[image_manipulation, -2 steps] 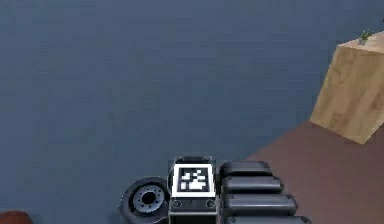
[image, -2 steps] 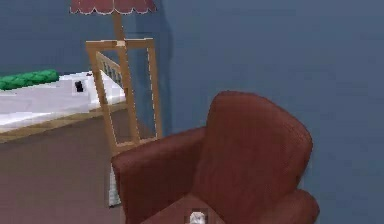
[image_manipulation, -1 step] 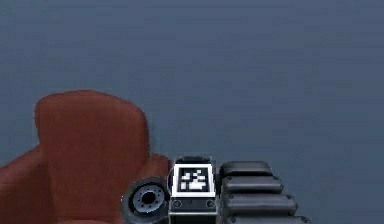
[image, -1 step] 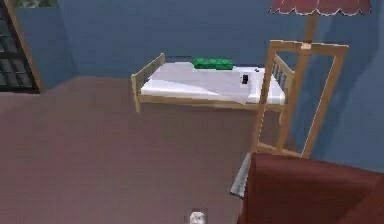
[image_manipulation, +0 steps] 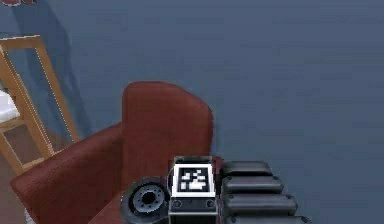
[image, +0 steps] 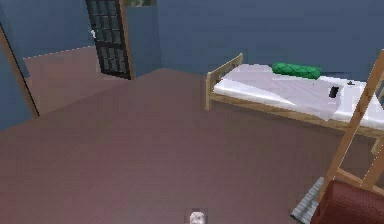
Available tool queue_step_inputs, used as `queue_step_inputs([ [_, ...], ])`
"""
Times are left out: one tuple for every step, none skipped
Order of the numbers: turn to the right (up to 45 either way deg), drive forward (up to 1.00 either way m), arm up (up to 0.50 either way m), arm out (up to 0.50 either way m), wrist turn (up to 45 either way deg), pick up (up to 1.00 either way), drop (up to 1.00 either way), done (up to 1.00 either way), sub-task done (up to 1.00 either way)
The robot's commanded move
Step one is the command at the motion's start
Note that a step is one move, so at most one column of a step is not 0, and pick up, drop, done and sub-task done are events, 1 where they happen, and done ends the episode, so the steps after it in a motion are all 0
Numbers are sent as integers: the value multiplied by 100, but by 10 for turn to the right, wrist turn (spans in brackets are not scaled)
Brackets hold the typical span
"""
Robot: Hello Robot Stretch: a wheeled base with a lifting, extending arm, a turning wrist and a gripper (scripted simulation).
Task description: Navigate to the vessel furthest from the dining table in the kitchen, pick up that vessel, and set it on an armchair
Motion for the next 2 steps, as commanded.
queue_step_inputs([
  [0, 0, 0, 42, 0, 0, 0, 0, 0],
  [0, 0, 0, 0, 390, 0, 0, 0, 0],
])
